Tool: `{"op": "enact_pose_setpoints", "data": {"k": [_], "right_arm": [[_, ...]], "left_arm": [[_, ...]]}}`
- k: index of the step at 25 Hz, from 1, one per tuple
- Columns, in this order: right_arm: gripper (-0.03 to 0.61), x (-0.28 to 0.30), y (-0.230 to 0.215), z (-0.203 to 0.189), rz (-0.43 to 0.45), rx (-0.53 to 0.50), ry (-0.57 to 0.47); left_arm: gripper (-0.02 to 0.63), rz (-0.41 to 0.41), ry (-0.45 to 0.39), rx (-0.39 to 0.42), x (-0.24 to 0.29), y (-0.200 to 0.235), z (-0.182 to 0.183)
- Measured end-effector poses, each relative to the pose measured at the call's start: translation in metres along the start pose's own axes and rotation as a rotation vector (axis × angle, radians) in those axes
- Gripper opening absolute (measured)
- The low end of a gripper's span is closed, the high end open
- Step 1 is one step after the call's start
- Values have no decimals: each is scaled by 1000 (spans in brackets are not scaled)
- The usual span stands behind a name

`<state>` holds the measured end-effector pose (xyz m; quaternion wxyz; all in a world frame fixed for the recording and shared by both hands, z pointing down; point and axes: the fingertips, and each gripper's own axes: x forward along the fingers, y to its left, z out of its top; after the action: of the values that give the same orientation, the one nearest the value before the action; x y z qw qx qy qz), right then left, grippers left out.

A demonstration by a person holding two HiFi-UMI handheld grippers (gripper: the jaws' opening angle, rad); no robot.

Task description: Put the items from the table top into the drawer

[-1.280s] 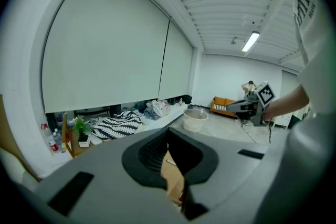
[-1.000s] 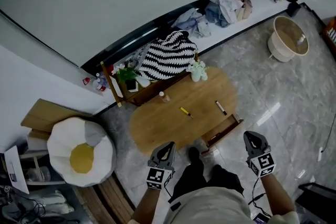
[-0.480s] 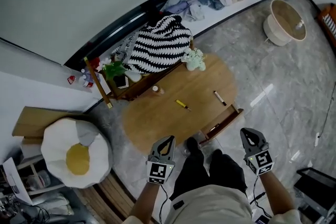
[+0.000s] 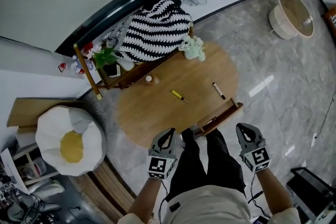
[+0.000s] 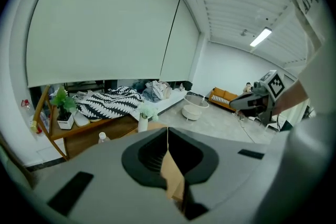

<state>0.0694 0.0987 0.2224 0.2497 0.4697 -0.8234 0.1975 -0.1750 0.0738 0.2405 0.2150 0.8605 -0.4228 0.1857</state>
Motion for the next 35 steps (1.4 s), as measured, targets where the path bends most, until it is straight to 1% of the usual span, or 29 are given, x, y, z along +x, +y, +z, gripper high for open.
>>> {"op": "enact_pose_setpoints", "data": {"k": [5, 7, 12, 15, 17, 20, 26, 30, 35], "right_arm": [[21, 24, -26, -21, 57, 17, 56], [21, 36, -37, -26, 72, 8, 56], [21, 65, -59, -41, 112, 2, 55], [21, 83, -71, -55, 131, -22, 71], [21, 94, -81, -70, 134, -16, 85], [21, 108, -92, -91, 135, -1, 107], [21, 127, -102, -122, 147, 10, 141], [21, 146, -114, -142, 156, 30, 150], [21, 171, -110, -158, 183, 28, 158]], "left_arm": [[21, 68, -4, -52, 34, 0, -9], [21, 94, -1, -75, 49, 2, -15], [21, 172, 32, -114, 87, 10, -46], [22, 212, 29, -151, 108, 16, -61], [23, 239, 28, -180, 121, 24, -72], [23, 275, 45, -221, 139, 34, -92], [25, 302, 93, -291, 174, 47, -138], [25, 338, 118, -331, 204, 55, -172], [25, 374, 142, -392, 233, 74, -211]]}}
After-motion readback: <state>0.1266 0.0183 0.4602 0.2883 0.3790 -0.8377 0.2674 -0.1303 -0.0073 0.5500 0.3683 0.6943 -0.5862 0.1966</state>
